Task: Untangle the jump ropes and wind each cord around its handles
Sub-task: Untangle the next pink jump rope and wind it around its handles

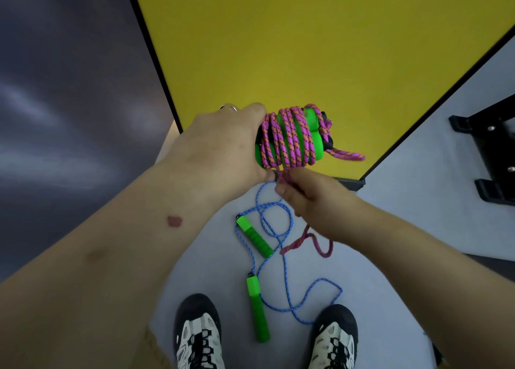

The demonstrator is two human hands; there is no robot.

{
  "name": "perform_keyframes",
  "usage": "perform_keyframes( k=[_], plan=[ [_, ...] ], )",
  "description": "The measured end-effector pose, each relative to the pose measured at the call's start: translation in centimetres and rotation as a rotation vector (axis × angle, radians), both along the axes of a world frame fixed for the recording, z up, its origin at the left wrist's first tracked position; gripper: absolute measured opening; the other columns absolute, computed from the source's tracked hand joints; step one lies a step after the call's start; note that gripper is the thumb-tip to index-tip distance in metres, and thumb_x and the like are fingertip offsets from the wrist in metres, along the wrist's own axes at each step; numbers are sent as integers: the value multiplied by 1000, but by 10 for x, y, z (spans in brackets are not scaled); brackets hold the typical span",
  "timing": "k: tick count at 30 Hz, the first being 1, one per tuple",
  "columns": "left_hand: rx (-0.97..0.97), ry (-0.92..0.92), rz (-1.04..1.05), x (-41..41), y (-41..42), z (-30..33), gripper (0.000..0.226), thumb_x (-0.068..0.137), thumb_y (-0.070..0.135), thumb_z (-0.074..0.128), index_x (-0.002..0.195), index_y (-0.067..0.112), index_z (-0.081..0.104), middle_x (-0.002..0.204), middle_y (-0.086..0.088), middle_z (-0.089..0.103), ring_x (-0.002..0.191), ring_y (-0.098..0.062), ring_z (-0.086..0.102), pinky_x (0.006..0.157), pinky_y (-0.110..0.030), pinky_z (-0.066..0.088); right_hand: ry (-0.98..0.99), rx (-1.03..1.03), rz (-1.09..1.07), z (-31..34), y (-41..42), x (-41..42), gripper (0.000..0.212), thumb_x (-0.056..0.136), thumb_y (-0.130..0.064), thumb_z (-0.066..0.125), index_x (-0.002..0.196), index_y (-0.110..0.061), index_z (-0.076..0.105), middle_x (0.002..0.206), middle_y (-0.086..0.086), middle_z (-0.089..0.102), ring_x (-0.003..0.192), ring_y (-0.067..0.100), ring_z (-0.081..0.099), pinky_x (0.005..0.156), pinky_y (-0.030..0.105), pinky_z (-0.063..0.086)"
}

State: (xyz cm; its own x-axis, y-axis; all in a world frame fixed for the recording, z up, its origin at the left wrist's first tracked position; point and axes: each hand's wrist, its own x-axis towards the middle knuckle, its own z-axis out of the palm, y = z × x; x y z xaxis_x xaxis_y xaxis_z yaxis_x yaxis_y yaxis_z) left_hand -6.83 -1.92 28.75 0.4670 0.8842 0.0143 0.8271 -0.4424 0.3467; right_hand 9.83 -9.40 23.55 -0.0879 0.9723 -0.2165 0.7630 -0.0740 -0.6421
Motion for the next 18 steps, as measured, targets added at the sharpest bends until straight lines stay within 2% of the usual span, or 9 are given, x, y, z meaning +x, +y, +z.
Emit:
perform_keyframes(
  k=[3,5,7,9,12,13,15,18],
  plan=[
    [-36,102,18,6,-6,-1,67,63,53,85,99,28,35,80,8,34,87,-27,46,61,-36,39,-23,-25,22,5,-8,-12,22,99,-30,55,81,-31,44,72,-9,48,64,5,48,58,23,38],
    [-54,159,9,8,-10,-2,60,71,33,79,101,25,27,80,7,28,93,-27,41,57,-34,32,-50,-115,43,15,-11,-17,9,95,-23,56,95,-31,52,75,-9,49,63,6,50,59,25,42],
    [-75,179,19,7,-11,-4,52,76,16,67,103,22,23,82,4,27,95,-27,37,53,-33,27,-85,-198,58,30,-14,-19,21,89,-17,57,105,-31,54,78,-9,51,58,6,52,51,21,44],
    [-57,169,36,6,-9,-7,46,80,9,62,103,20,23,89,1,30,94,-26,35,55,-33,26,-86,-232,61,46,-16,-22,28,84,-12,56,96,-37,55,78,-7,55,51,7,54,42,18,42],
    [-15,135,36,3,-4,-11,45,83,20,70,110,20,33,95,-3,34,90,-27,41,57,-34,30,-126,-230,105,71,-17,-29,38,82,-9,54,73,-46,52,71,-7,52,43,7,54,37,18,39],
    [-34,128,38,2,-3,-11,50,81,25,74,115,23,38,96,-4,36,90,-29,43,58,-35,34,-130,-227,106,78,-17,-30,38,84,-10,54,75,-46,55,71,-7,54,43,6,57,37,18,41],
    [-80,111,40,1,-1,-11,58,75,33,81,120,33,43,96,-4,39,90,-32,48,60,-36,40,-167,-171,112,91,-13,-29,23,90,-16,57,92,-37,66,73,-8,59,46,-2,57,39,15,42],
    [-84,133,-7,2,2,-13,60,69,34,85,117,30,49,98,-5,48,91,-33,53,63,-36,43,-243,-68,93,106,-4,-22,9,91,-27,63,90,-27,72,71,-2,64,55,8,53,49,25,42]
  ],
)
